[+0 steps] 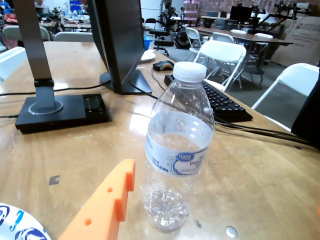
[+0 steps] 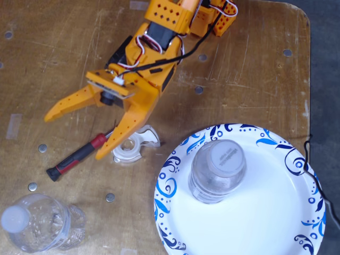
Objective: Move the bottles to the plate
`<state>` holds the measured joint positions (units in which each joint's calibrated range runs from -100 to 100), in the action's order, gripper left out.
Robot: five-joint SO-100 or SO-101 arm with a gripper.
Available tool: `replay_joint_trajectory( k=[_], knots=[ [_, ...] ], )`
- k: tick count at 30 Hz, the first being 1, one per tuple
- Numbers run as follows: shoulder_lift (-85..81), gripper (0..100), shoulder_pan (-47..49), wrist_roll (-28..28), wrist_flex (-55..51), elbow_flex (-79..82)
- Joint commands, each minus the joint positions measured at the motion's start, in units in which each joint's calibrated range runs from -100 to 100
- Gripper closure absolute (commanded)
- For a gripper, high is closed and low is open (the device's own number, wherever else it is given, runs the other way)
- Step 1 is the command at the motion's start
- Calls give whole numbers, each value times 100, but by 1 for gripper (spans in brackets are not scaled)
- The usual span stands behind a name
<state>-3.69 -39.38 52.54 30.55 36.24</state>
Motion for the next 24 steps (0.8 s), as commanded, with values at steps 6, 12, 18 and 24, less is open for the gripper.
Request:
replay_joint_trajectory(
  k=[6,12,18,24],
  knots=[
    [1583,62,-46,62,139,-2120],
    [2452,62,-67,88,78,-3327],
    [3185,62,-67,93,60,-4363],
    [3776,62,-57,93,0,-5273]
  ],
)
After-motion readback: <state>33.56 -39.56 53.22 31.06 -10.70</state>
